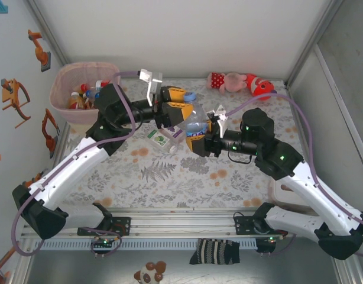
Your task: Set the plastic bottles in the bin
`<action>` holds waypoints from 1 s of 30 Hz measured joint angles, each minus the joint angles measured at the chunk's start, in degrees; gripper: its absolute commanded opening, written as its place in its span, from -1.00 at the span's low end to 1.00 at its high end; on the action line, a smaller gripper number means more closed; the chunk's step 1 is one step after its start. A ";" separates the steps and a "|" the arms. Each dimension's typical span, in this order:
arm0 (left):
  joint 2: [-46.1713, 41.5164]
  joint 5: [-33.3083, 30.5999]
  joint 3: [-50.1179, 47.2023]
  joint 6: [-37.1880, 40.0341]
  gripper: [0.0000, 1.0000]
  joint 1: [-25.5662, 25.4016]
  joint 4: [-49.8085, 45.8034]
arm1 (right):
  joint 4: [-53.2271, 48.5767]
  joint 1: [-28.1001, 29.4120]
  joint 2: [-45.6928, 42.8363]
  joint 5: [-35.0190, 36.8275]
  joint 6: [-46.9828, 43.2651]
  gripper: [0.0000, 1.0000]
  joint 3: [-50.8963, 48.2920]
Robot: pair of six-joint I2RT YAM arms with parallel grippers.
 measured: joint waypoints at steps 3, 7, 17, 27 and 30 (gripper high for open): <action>0.63 -0.44 0.15 -0.02 0.18 -0.28 -0.39 | 0.02 0.00 0.04 -0.07 0.00 0.16 -0.07; 0.66 -0.94 0.44 -0.07 0.07 -0.28 -0.44 | 0.02 0.00 0.04 -0.76 0.00 0.15 -0.07; 0.96 -1.25 1.05 -0.44 -0.29 -0.28 -0.33 | 0.07 0.00 0.26 -1.46 -0.11 0.15 -0.07; 0.92 -1.79 1.70 -0.15 -0.52 -0.33 -1.77 | -0.13 0.00 0.63 0.13 -0.48 0.51 -0.07; 0.26 -3.41 1.77 1.99 -0.54 -0.50 -3.98 | -0.48 0.00 0.59 1.75 -0.33 0.66 -0.07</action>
